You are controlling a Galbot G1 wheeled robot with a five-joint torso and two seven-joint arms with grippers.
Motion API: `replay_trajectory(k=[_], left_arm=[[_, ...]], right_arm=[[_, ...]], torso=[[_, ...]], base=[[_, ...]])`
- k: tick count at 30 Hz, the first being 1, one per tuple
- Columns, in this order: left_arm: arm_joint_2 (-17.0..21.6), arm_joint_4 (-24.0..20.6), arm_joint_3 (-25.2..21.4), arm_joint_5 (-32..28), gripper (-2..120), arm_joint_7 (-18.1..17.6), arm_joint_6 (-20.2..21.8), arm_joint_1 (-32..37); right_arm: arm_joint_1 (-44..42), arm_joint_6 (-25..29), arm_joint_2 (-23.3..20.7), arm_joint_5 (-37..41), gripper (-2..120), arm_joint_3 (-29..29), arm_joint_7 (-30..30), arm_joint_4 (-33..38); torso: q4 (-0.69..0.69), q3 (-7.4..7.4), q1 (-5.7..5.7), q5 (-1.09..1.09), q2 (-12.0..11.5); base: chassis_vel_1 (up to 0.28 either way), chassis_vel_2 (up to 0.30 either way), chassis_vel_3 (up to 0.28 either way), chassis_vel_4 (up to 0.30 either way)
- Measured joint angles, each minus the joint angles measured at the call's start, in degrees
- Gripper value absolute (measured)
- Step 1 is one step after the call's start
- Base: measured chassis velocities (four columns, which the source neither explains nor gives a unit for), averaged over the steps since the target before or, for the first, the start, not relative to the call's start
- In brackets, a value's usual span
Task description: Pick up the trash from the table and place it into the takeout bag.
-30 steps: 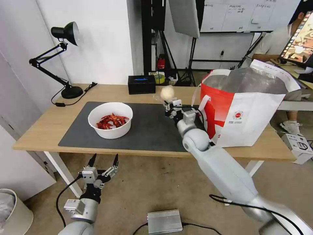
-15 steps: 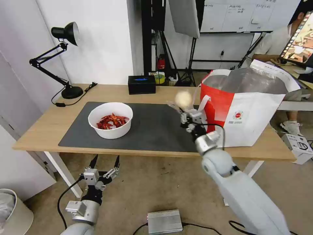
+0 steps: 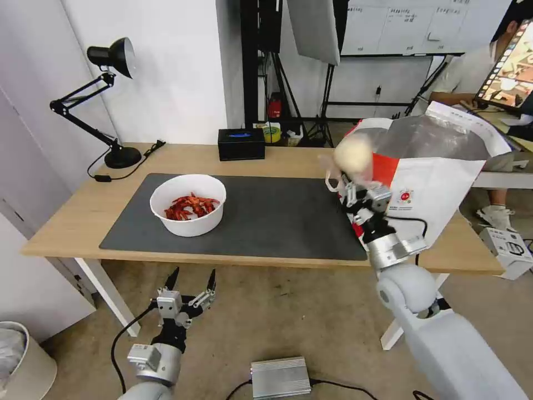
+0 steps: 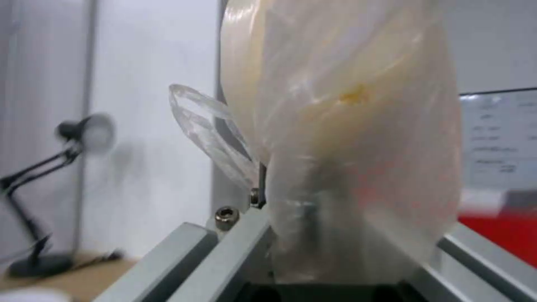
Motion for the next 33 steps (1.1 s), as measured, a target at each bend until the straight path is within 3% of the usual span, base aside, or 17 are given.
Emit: replay_trajectory(k=[10,17,25,28,33], left_arm=[[0.45,0.81,0.17,0.07,100,0.00,-0.08,-0.43],[0.74,1.09,0.26,-0.09,100,0.00,-0.08,-0.98],[1.08,1.45,0.01,-0.34,100,0.00,-0.08,-1.31],[1.10,1.77,0.16,-0.37,100,0.00,-0.08,-1.55],[1.10,2.19,0.73,-0.37,100,-0.01,-0.09,-2.01]], right_arm=[[4.20,-2.45,-3.15,6.65,0,6.23,4.26,-0.68],[6.86,-7.68,-5.91,8.33,0,8.20,7.51,-0.60],[8.51,-19.37,-10.35,11.75,0,10.87,10.72,0.93],[9.56,-25.39,-12.79,15.19,0,11.66,11.16,1.06],[12.21,-30.93,-14.55,20.59,0,11.99,12.32,-0.09]], torso=[[-0.01,0.00,0.01,0.01,0.00],[0.00,0.00,0.01,0.01,0.00],[-0.01,0.00,0.01,0.01,0.00],[-0.01,0.00,0.01,0.00,0.00],[0.00,0.00,0.01,0.01,-0.01]], base=[[0.000,0.000,0.000,0.000],[0.000,0.000,0.000,0.000],[0.000,0.000,0.000,0.000],[0.000,0.000,0.000,0.000],[0.000,0.000,0.000,0.000]])
